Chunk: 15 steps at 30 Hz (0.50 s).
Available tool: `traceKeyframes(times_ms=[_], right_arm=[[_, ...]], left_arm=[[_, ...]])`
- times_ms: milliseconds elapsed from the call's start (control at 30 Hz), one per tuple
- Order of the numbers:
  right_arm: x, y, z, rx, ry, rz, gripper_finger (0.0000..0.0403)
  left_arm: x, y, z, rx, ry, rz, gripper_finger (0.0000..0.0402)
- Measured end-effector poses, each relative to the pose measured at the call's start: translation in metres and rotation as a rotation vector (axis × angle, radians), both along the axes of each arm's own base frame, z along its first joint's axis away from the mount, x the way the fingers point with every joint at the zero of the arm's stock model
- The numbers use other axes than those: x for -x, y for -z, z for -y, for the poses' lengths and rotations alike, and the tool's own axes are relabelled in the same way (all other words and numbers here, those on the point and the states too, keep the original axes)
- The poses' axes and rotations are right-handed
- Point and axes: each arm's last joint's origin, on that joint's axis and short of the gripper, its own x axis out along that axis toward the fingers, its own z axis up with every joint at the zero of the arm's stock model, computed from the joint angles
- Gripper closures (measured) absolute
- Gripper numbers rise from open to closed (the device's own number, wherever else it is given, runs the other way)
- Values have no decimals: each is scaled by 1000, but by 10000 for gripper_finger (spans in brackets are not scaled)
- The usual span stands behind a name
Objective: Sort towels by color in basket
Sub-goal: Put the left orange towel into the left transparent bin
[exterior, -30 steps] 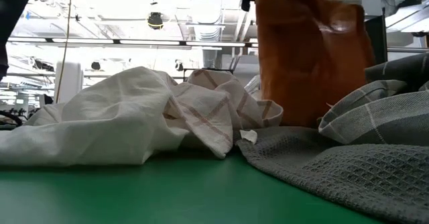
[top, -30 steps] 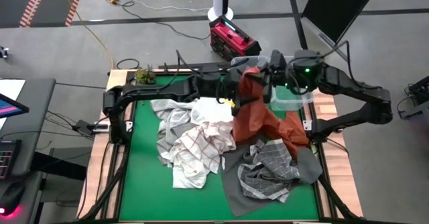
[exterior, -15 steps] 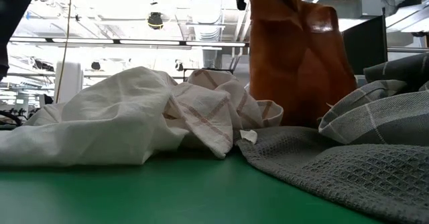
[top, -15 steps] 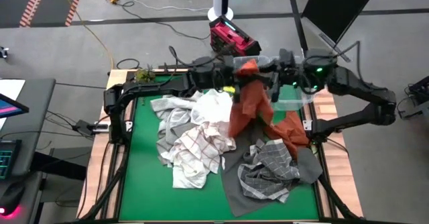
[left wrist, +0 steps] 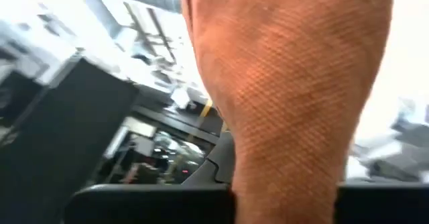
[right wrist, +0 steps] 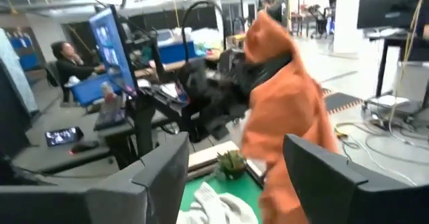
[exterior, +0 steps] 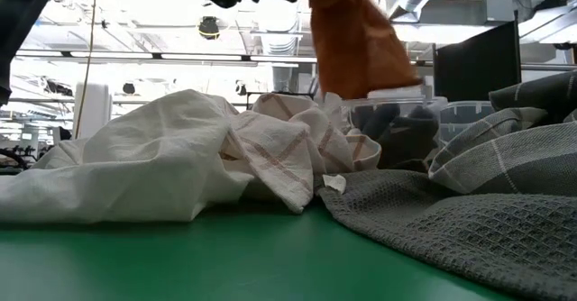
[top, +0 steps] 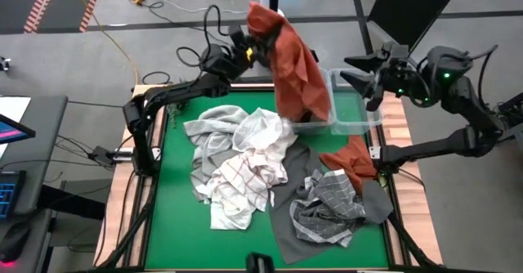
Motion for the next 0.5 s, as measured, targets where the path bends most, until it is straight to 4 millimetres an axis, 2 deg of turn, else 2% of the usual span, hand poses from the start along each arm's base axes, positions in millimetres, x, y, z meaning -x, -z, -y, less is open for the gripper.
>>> traceKeyframes(times_ms=[100,200,300,400,500], right_arm=[[-5,5,1,-10,2,-46,133],[-15,11,3,-20,2,-96,133],[-24,14,5,-24,2,-120,133],[-31,17,7,-27,2,-137,133],[-35,18,7,-29,2,-146,133]], left_arm=[[4,0,-9,47,-16,35,401],[10,-21,-9,-1,-25,67,401],[11,-46,-6,-66,-79,-18,401],[-4,-56,-7,-119,-51,-118,401],[-30,-49,-14,-143,26,-213,401]])
